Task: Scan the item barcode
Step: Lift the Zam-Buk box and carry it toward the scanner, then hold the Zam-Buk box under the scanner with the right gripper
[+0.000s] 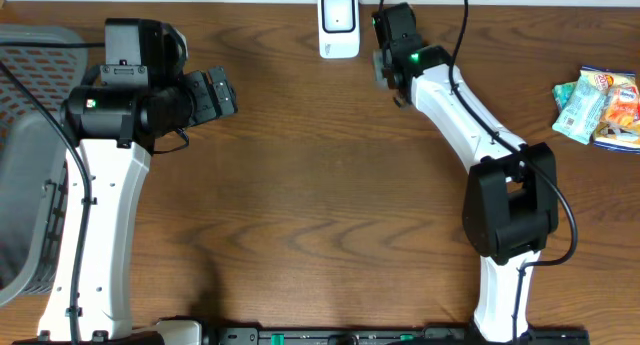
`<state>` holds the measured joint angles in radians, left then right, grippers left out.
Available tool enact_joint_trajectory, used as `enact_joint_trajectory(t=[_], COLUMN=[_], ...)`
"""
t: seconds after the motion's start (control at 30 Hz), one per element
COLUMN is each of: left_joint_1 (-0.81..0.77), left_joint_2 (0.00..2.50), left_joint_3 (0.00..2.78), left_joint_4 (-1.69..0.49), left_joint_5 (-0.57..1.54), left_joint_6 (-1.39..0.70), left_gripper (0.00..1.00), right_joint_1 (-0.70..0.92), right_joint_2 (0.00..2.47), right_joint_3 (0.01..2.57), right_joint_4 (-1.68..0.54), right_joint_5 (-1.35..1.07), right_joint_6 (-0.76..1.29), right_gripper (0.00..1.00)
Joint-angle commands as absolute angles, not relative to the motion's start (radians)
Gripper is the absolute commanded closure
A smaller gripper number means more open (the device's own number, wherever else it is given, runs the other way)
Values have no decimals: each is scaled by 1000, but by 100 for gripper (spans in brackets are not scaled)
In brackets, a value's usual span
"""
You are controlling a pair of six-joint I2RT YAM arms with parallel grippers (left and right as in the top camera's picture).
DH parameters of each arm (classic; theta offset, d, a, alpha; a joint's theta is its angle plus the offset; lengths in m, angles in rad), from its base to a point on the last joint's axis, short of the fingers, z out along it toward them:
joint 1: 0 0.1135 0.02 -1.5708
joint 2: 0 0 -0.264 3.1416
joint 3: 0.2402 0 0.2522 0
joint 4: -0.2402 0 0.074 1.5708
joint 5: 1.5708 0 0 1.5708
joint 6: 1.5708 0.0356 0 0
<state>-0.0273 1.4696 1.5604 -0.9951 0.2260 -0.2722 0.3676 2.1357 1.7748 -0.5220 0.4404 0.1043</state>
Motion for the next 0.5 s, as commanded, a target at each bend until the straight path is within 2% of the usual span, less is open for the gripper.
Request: enact_joint_trajectory(t=[0.0, 0.27, 0.47], left_joint_1=[-24, -23, -23], left_joint_2=[1470, 1470, 1470], left_joint_3=[1564, 1564, 1564], left_joint_4=[-998, -999, -998], left_joint_5=[223, 223, 223], left_joint_6=[-266, -266, -266], left_gripper=[2, 2, 2], right_joint_1=[400, 419, 423], right_joint_2=[2132, 2136, 2153], right_joint_3=[1790, 1790, 1790], right_joint_4=[-405, -100, 27], right_joint_5=[593, 592, 536], right_joint_6=[16, -185, -207], right_gripper=[54, 51, 52])
